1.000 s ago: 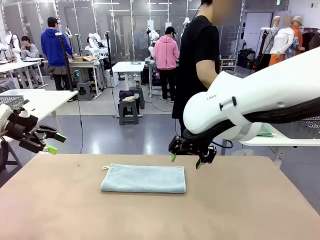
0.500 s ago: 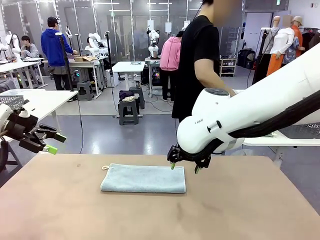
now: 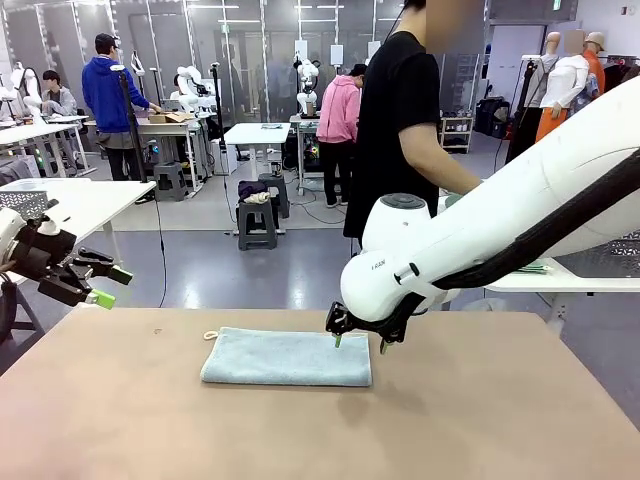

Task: Fold the towels and place them in the basket.
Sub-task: When a person lays out a Towel with hook on the table, fold it in half twice.

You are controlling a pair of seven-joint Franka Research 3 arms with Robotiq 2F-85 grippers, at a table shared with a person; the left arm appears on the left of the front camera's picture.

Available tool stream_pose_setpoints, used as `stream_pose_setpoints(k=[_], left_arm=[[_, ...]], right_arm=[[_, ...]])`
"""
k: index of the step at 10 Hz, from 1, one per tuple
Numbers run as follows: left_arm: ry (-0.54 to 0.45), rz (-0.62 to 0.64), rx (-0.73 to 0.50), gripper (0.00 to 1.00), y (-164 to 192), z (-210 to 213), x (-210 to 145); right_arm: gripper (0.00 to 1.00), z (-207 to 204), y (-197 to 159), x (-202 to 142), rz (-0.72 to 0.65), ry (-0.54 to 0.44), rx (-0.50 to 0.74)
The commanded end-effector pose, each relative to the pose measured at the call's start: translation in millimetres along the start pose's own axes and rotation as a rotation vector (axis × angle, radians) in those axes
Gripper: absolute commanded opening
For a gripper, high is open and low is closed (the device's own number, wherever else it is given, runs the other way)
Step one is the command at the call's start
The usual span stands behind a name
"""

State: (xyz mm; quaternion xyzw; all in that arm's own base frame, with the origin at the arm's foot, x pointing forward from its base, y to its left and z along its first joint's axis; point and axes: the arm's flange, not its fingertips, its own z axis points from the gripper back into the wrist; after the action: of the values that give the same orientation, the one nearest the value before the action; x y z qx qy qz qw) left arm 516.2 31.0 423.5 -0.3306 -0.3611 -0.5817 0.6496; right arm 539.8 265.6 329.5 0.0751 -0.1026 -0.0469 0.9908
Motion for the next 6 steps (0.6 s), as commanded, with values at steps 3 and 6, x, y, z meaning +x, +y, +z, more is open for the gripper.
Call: stream_pose_setpoints(k=[3, 6], left_arm=[[-0.001, -0.003, 0.002, 1.00, -0.7, 1.0, 1.6], [-0.001, -0.003, 0.002, 1.00, -0.7, 1.0, 1.6]], right_arm=[[1.00, -20.8, 7.8, 9.7, 0.005, 0.010, -0.047], [1.00, -28.5, 6.3, 11.6, 0.018, 0.011, -0.068]])
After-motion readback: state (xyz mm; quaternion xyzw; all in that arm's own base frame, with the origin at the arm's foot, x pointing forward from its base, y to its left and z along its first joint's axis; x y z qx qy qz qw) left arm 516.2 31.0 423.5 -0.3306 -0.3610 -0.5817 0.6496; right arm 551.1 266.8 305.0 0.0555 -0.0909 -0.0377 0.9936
